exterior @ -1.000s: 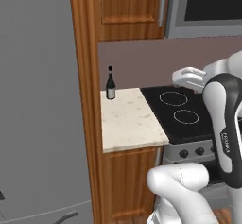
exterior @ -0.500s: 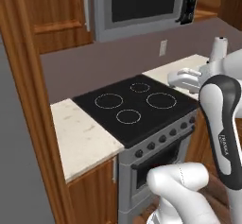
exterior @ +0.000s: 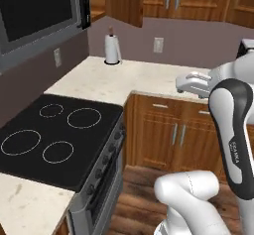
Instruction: Close all open cabinet doors.
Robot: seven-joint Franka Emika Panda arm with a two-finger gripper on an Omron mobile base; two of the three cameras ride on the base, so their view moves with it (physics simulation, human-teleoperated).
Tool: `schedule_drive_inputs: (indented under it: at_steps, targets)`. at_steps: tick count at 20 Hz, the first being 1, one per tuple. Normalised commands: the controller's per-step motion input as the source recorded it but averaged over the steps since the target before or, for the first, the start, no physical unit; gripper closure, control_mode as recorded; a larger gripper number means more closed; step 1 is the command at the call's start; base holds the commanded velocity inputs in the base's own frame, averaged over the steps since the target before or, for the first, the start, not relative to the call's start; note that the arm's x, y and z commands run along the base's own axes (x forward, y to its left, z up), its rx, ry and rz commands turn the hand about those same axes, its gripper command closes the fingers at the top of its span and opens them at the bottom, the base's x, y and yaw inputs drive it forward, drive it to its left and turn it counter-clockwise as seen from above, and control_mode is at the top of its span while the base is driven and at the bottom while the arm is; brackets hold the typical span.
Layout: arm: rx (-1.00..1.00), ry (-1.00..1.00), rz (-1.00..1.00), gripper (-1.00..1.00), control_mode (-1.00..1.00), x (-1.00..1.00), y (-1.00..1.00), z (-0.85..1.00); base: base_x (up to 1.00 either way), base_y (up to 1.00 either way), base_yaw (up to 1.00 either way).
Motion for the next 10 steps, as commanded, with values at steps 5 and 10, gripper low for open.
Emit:
schedule_drive_inputs:
  at_steps: [5, 10]
  targets:
    - [0.00, 0.00, 0.00, -1.00, 1.00, 0.00, 0.00, 0.00, 0.12, 0.02, -0.80]
    - [0.00, 0.00, 0.00, -1.00, 1.00, 0.00, 0.00, 0.00, 0.39, 0.00, -0.40]
